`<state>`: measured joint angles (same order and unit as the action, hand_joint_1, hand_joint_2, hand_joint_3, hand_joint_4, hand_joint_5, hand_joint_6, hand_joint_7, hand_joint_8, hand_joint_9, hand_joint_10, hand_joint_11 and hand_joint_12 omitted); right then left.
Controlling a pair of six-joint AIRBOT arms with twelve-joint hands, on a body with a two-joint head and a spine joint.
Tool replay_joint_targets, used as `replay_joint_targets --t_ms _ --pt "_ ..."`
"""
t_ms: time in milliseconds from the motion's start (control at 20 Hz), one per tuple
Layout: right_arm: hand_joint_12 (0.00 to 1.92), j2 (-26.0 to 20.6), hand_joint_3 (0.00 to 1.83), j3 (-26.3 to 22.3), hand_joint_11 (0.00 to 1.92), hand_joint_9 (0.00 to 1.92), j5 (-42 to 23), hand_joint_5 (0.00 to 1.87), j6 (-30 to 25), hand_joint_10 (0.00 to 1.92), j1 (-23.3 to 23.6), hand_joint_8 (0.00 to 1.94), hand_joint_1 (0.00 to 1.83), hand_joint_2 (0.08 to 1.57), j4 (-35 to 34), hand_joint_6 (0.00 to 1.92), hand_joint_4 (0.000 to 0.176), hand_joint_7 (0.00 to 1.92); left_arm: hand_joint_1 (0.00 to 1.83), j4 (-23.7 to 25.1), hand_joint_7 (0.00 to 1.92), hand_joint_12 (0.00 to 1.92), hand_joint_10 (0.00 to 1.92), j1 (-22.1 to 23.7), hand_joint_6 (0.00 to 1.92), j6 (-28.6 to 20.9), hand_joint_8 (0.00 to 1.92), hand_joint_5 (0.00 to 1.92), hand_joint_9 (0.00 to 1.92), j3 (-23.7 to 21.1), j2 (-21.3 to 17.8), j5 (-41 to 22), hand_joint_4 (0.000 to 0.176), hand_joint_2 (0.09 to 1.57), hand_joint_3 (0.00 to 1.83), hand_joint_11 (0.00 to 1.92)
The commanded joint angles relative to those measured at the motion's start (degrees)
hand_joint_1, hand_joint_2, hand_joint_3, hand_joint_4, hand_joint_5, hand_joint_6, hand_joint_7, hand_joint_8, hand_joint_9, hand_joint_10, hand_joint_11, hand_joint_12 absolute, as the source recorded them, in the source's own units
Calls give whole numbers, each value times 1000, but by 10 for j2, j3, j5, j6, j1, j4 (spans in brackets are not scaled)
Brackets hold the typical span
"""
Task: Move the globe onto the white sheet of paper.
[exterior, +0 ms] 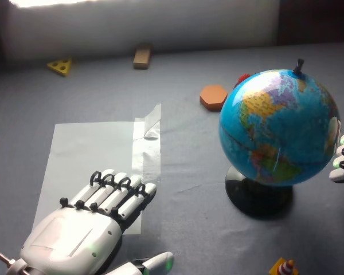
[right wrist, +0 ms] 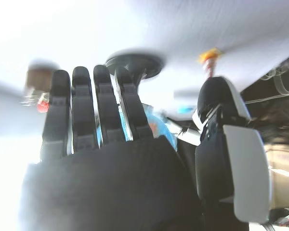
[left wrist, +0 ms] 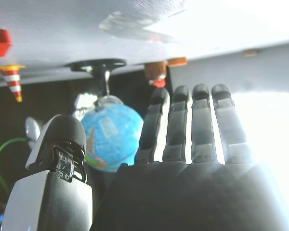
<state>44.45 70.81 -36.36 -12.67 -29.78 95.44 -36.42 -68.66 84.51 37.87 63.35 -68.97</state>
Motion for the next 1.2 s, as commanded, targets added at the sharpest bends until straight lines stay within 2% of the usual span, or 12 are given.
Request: replay_joint_targets --t_ms 0,50,250,350,500,650,850,1150 --pt "382 3 1 20 0 173 -55 137 50 2 -9 0 36 1147 -73 4 0 160 0 31 58 0 5 8 5 -2 4 90 24 3 3 -53 23 1206 1 0" --pt "385 15 1 46 0 173 -87 138 100 2 -29 1 36 1147 -118 4 0 162 0 30 58 0 5 9 5 -2 4 90 24 3 3 -53 23 1206 1 0" --pt "391 67 1 130 0 175 -186 144 168 2 -85 4 41 1147 -192 5 0 171 0 12 60 0 5 12 5 -2 4 92 25 -5 4 -51 23 1207 1 0" --pt "368 86 0 156 0 177 -218 149 204 2 -108 2 44 1147 -233 5 0 173 0 1 60 0 5 12 4 1 4 92 25 -11 4 -51 23 1203 0 0" --pt "341 105 0 168 0 176 -229 150 248 1 -123 1 43 1147 -254 4 0 173 0 -14 62 1 5 11 5 9 4 94 27 -14 9 -51 23 1202 0 1" --pt "332 123 0 179 0 173 -227 151 252 0 -121 3 43 1147 -258 4 0 178 0 -16 62 1 5 11 4 9 3 93 28 -11 12 -50 23 1202 0 2" --pt "328 135 0 181 0 172 -214 148 244 0 -101 2 54 1145 -229 2 0 179 0 -10 64 2 5 11 5 3 4 97 30 -7 11 -51 23 1201 0 3" --pt "325 146 0 177 0 169 -193 148 213 0 -77 0 58 1144 -207 1 0 175 0 -16 65 2 4 18 5 -3 3 99 30 0 9 -51 23 1201 0 3"
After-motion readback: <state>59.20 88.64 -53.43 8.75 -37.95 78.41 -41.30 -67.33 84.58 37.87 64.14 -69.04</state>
